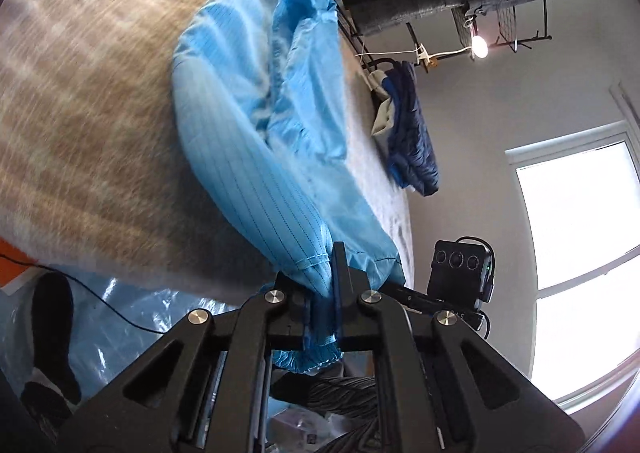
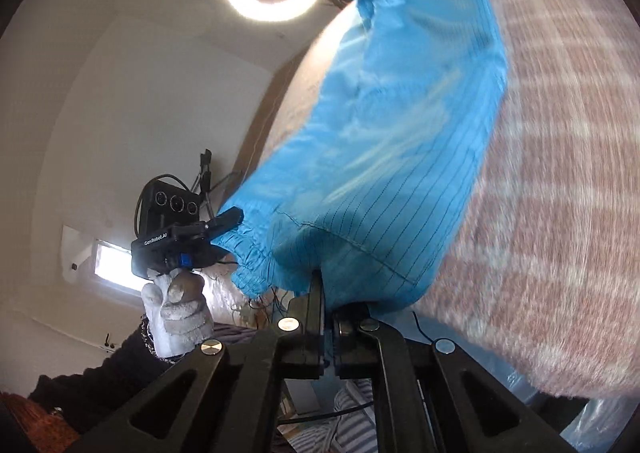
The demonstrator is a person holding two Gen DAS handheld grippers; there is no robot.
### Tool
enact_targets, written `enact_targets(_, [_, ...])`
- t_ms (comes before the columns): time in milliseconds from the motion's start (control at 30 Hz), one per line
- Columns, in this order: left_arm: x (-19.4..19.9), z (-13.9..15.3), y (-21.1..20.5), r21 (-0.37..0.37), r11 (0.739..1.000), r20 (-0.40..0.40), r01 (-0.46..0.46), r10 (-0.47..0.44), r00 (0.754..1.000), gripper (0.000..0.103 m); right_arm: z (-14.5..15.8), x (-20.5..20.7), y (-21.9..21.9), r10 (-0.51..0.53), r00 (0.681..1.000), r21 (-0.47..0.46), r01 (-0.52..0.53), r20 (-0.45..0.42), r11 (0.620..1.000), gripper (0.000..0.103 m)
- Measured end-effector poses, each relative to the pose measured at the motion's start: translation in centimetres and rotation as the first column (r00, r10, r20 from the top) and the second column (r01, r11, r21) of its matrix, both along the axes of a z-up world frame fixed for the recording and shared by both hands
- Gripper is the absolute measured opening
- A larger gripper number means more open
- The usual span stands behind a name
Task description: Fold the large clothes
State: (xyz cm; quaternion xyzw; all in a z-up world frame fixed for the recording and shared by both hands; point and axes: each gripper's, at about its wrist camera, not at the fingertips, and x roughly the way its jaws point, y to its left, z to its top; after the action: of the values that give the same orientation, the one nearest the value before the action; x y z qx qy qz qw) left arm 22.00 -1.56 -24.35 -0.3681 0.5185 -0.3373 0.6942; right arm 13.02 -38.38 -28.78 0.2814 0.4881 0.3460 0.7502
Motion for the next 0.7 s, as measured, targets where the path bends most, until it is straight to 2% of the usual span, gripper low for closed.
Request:
enact_targets(233, [5.4,4.4,-2.4,0.064,0.998,0.054,0.003,-0.007,0.999,0.005,4.6,6.0,-0.9,-0.018,0.996,-0.071,0.024,0.085,0.997,0.000])
enact_targets(367, [10.0,5.9,-3.1,0.093,0.995,0.083,-0.045,0.037,0.996,0.005,5.7,9.8,-1.8,-0.065,0.993,-0.082,0.073,0.102,0.994,0.000])
enact_targets(467, [13.3,5.0,-3.3,0.067,0.995,0.053,-0.080,0.077,0.996,0.005,5.6,13.1,-2.6,-0.106,0.988,-0.093,0.116,0.108,0.989,0.000])
enact_targets(567, [16.0,4.0,-3.7,0.101,0.988,0.066,-0.116,0.110,0.992,0.005,5.0,15.7,-3.2,-0.133,0.985,-0.094,0.144,0.107,0.985,0.000])
enact_targets(700, [19.3,1.4,-3.7,0.116,0.981,0.030,-0.154,0.152,0.988,0.005,3.5,19.4,-3.8,-0.157,0.983,-0.121,0.168,0.091,0.978,0.000])
